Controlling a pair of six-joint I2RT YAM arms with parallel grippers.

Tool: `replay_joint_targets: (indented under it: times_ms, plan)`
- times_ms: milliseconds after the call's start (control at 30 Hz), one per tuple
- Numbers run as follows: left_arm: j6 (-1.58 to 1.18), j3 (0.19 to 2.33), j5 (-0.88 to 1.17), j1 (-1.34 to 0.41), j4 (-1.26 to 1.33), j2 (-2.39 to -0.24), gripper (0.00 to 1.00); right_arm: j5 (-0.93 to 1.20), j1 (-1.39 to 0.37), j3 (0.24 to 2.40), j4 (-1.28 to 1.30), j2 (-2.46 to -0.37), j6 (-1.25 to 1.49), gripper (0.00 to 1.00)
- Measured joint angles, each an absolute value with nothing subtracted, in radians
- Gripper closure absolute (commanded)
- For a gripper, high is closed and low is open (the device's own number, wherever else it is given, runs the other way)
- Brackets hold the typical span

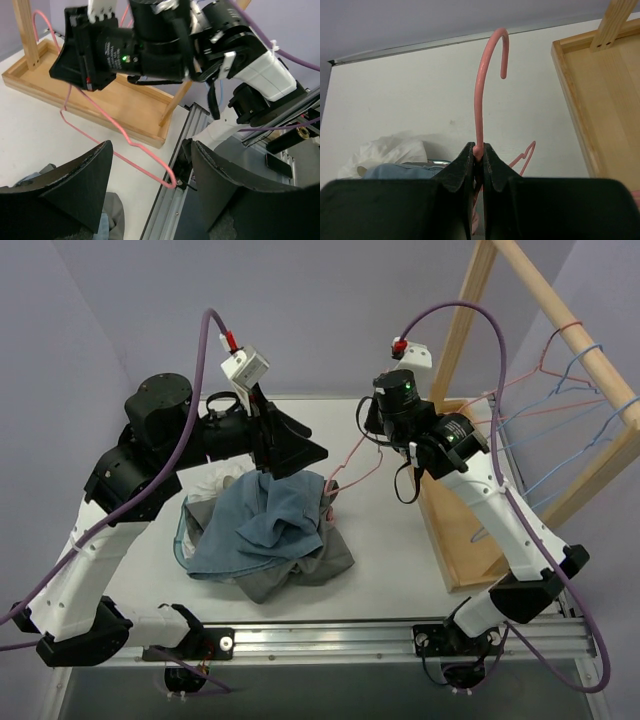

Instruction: Remove the skirt from the hanger

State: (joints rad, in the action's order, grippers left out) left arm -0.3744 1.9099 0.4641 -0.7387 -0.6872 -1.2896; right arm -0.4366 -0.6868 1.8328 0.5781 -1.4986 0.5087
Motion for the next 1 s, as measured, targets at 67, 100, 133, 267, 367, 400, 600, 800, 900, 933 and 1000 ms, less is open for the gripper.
replay_joint_targets:
  times_ms: [67,100,133,267,367,400,600,800,900,933,1000]
  plan:
    - [-0.358,1.951,0.457,-0.755,-0.709,-1.302,0.28,-0.455,-0.686,1.833,0.595,-1.514,0.503,1.00]
    - [-0.349,1.972,0.445,-0.769,-0.724,-1.309,0.28,-0.465,-0.686,1.836,0.604,-1.520,0.500,1.00]
    - [-0.340,1.986,0.434,-0.782,-0.738,-1.316,0.28,-0.474,-0.686,1.839,0.612,-1.525,0.498,1.00]
    - [-0.297,2.035,0.361,-0.860,-0.820,-1.353,0.29,-0.497,-0.687,1.860,0.624,-1.537,0.495,1.00]
    - [-0.265,2.052,0.279,-0.914,-0.883,-1.386,0.29,-0.510,-0.687,1.892,0.641,-1.542,0.495,1.00]
    - [-0.254,2.059,0.251,-0.929,-0.905,-1.398,0.29,-0.511,-0.686,1.903,0.645,-1.544,0.495,1.00]
    - [-0.202,2.129,0.064,-1.033,-1.024,-1.481,0.30,-0.516,-0.686,1.941,0.661,-1.551,0.496,1.00]
    - [-0.175,2.174,-0.093,-1.092,-1.102,-1.537,0.97,-0.508,-0.687,1.964,0.675,-1.551,0.496,1.00]
    - [-0.161,2.178,-0.197,-1.082,-1.127,-1.541,0.98,-0.511,-0.677,1.966,0.686,-1.542,0.498,0.48]
    - [-0.150,2.186,-0.217,-1.074,-1.127,-1.544,0.98,-0.503,-0.674,1.966,0.685,-1.535,0.492,0.40]
    - [-0.132,2.201,-0.237,-1.069,-1.119,-1.547,0.98,-0.482,-0.676,1.966,0.685,-1.517,0.484,0.21]
